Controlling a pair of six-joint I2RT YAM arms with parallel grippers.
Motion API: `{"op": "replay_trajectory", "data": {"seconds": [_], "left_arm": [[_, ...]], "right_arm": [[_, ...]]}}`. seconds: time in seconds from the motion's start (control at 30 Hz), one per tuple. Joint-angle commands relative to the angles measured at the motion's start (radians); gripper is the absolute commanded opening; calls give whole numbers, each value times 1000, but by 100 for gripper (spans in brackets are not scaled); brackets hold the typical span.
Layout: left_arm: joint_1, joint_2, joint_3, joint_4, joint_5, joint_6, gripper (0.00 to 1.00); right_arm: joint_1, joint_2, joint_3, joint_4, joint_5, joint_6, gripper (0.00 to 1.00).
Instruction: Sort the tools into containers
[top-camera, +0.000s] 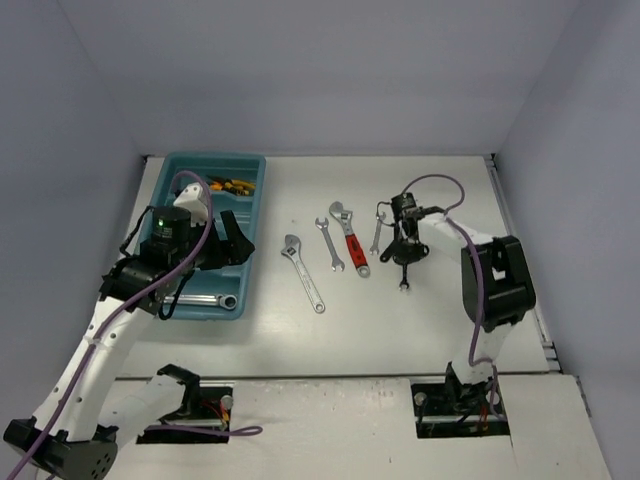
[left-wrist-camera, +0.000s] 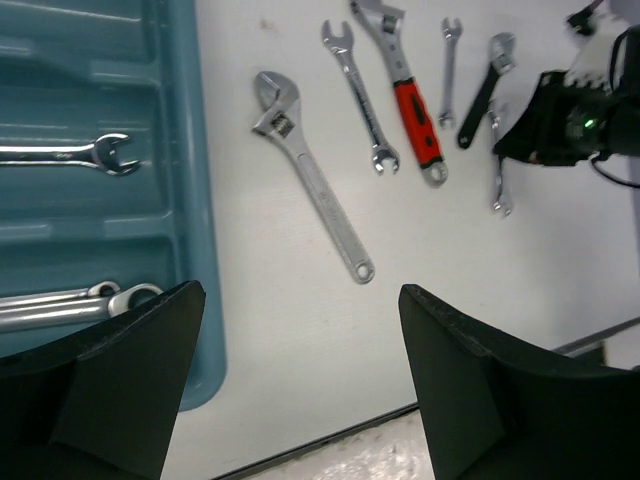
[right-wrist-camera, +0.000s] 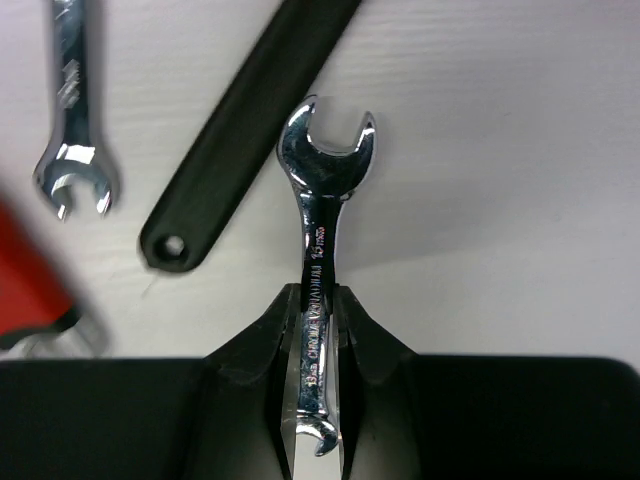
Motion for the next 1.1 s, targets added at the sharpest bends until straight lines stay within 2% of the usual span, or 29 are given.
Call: {"op": "replay_trajectory", "data": {"seconds": [0.0, 0.33, 0.67, 1.07], "left_arm": [[-39, 45, -12, 186, 43, -106, 76], [-156, 146, -85, 405, 47, -197, 76], [-214, 266, -106, 620, 45, -273, 76], [-258, 386, -34, 609, 37, -289, 72]], "right_arm": [[107, -185, -1, 26, -72, -109, 0], [300, -393, -41, 131, -273, -169, 0], [419, -452, 0, 178, -364, -147, 0], [464, -504, -11, 229, -403, -112, 0]]}}
